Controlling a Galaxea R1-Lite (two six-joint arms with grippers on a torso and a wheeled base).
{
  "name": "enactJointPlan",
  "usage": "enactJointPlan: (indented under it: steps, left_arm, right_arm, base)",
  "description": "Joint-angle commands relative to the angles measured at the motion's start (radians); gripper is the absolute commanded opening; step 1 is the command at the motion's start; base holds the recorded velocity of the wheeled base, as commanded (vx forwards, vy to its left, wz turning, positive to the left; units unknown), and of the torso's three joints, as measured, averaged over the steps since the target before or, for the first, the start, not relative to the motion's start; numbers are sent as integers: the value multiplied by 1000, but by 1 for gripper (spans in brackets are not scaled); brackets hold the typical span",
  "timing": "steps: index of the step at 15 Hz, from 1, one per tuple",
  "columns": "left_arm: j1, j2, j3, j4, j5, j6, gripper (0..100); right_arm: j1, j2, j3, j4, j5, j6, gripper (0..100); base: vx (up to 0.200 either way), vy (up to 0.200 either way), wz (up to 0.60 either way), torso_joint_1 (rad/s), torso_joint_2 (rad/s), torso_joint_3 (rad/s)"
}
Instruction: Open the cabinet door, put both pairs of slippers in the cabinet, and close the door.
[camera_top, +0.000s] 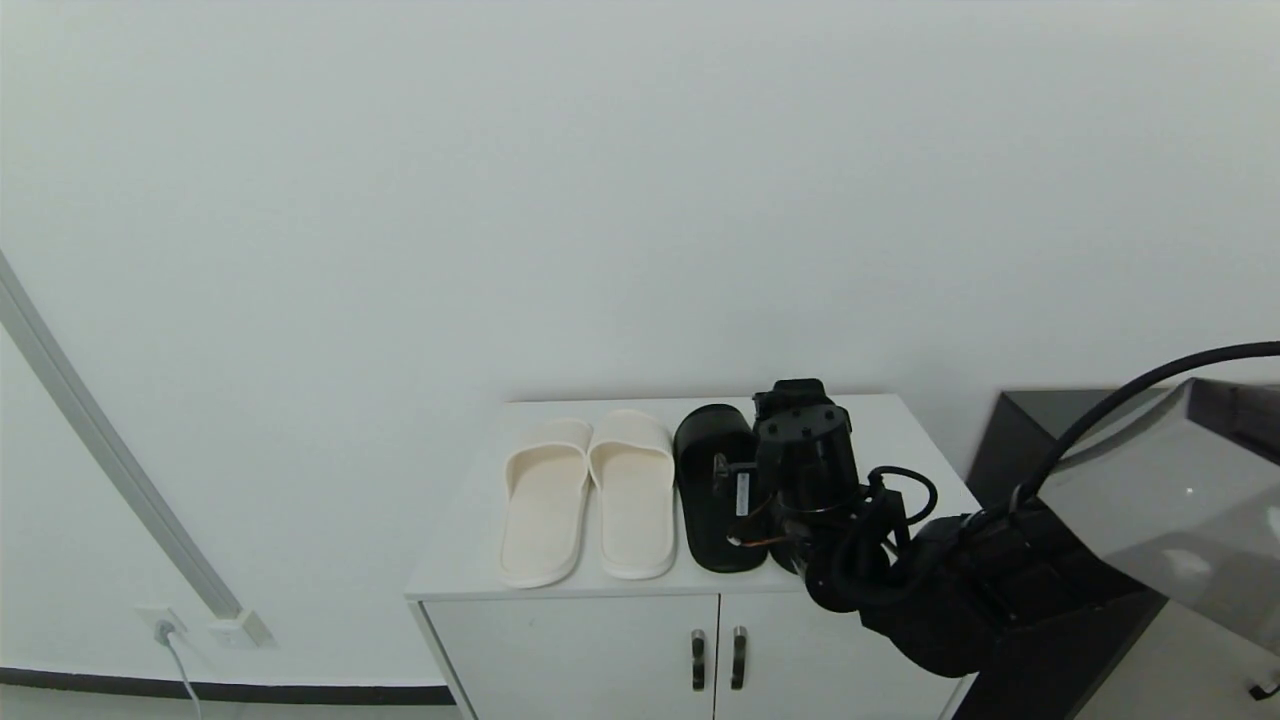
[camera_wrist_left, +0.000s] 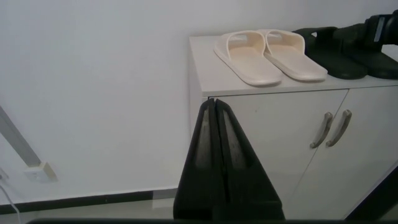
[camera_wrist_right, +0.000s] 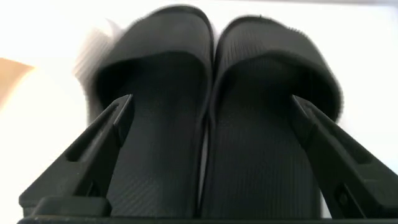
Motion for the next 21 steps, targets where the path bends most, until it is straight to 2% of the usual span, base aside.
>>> enactJointPlan:
  steps: [1,12,14,15,21]
  left_arm:
    - [1,0,0,0,0,0,0]
    - [1,1,0,0,0,-2,0]
    - [1,0,0,0,0,-2,0]
    - [1,1,0,0,0,-2,0]
    - [1,0,0,0,0,-2,0]
  right_arm:
    - [-34,69,-41,-1,11,-1,100]
    - [-83,250,-308,16,24,-56,100]
    - [-89,262,-316,16,24,-59,100]
    - [-91,262,-319,16,24,-58,0]
    - [-96,251,-310,13,13,-58,0]
  base:
    - [0,0,0,0,0,0]
    - [0,0,0,0,0,0]
    - [0,0,0,0,0,0]
    - [0,0,0,0,0,0]
    - [0,0,0,0,0,0]
